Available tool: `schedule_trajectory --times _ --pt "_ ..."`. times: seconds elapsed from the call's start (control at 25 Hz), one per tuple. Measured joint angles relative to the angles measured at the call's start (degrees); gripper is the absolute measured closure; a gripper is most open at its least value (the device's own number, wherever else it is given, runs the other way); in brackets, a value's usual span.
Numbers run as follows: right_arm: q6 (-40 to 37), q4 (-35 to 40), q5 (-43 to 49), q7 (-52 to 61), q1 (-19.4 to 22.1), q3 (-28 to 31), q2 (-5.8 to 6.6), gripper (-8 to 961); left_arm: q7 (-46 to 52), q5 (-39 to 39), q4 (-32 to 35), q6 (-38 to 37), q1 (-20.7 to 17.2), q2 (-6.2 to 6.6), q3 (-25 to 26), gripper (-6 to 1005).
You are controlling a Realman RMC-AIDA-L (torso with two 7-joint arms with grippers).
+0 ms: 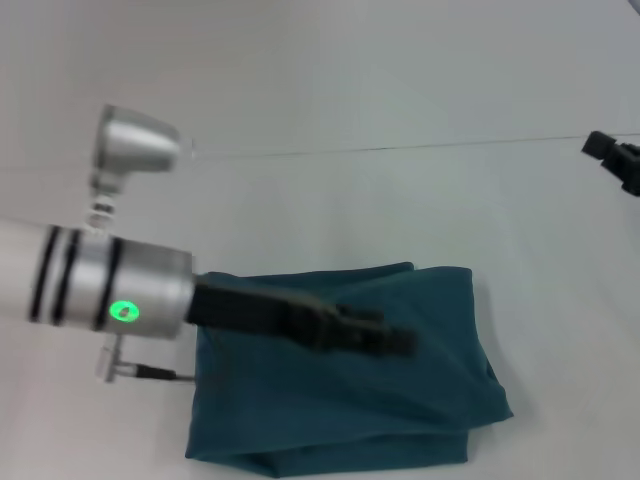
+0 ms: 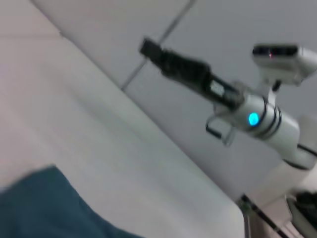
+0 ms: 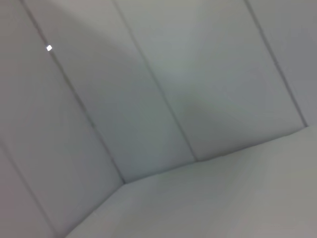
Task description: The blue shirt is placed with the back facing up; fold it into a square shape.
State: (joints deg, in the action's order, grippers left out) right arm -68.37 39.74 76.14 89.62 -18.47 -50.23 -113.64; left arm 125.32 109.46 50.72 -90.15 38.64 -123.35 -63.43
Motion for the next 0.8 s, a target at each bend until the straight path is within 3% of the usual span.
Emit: schedule_trajectory --times 0.24,0.4,0.6,0.8 --pt "-6.98 9.18 8.85 3.12 0.59 0.10 -0.90 952 -8.79 -0.15 2.34 -1.77 -5.16 1.87 13.06 264" --pt "-14.80 17.33 12.39 3.07 1.47 0.92 -3.05 952 -16.06 -0.23 1.24 -2.44 -8.80 2.75 19.49 121" --pt "-19.61 26.08 22.63 2.95 1.31 0.28 -6.09 951 -22.46 -0.25 1.12 -5.49 -12.76 2.88 24.50 82" --pt "-24.34 25.96 27.68 4.25 -1.61 -0.90 -5.98 930 -29.07 -0.26 0.88 -9.46 -16.24 2.96 29.70 60"
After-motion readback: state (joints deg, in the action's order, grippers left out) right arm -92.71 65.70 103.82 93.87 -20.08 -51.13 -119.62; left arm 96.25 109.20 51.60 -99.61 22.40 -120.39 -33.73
